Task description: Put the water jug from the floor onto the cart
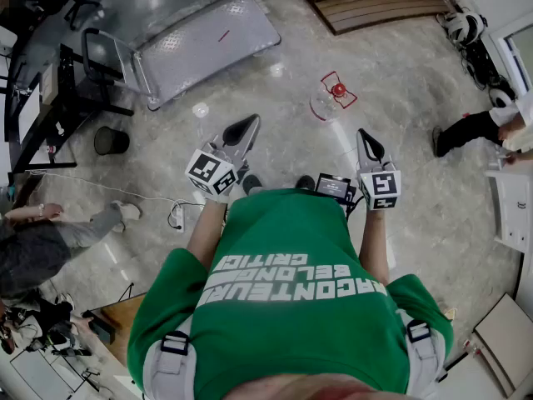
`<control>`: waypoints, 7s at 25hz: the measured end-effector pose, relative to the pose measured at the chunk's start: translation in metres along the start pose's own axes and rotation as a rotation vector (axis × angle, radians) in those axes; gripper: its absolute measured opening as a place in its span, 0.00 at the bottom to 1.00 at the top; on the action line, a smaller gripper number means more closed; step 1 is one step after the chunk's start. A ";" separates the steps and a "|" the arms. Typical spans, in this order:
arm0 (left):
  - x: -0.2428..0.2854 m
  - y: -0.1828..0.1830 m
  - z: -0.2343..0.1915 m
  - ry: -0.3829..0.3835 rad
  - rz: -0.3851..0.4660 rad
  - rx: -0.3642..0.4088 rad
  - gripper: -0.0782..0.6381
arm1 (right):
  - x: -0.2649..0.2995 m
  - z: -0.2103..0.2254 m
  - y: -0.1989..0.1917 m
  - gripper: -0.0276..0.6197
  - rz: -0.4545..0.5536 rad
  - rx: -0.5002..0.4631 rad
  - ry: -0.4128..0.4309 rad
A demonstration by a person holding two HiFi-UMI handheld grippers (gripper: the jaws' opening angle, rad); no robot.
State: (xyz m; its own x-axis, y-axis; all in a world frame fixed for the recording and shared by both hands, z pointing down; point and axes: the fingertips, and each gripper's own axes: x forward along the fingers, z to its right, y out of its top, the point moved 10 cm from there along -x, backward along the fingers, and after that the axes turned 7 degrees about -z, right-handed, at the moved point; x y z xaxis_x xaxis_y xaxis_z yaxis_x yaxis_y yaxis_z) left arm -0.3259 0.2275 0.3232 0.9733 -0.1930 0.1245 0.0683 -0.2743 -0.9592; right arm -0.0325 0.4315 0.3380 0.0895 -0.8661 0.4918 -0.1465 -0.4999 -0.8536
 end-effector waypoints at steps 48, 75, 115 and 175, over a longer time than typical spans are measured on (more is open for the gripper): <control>0.101 -0.024 0.051 -0.033 -0.030 -0.035 0.13 | 0.007 0.097 -0.030 0.03 -0.004 -0.044 0.037; 0.104 0.039 -0.164 -0.104 -0.003 -0.062 0.13 | 0.175 0.061 0.102 0.03 -0.070 -0.090 -0.044; 0.116 0.053 -0.219 -0.083 -0.063 -0.059 0.13 | 0.242 0.066 0.125 0.03 -0.077 -0.100 0.011; 0.434 -0.159 -0.164 -0.592 -0.702 -0.061 0.13 | 0.381 0.162 -0.235 0.30 -0.585 0.278 0.005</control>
State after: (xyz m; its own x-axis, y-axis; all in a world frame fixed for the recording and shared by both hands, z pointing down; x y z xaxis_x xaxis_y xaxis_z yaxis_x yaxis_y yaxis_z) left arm 0.0498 0.0327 0.5718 0.6673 0.5458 0.5068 0.6906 -0.1985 -0.6955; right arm 0.1951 0.2194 0.6981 0.0728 -0.4512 0.8894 0.1858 -0.8701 -0.4566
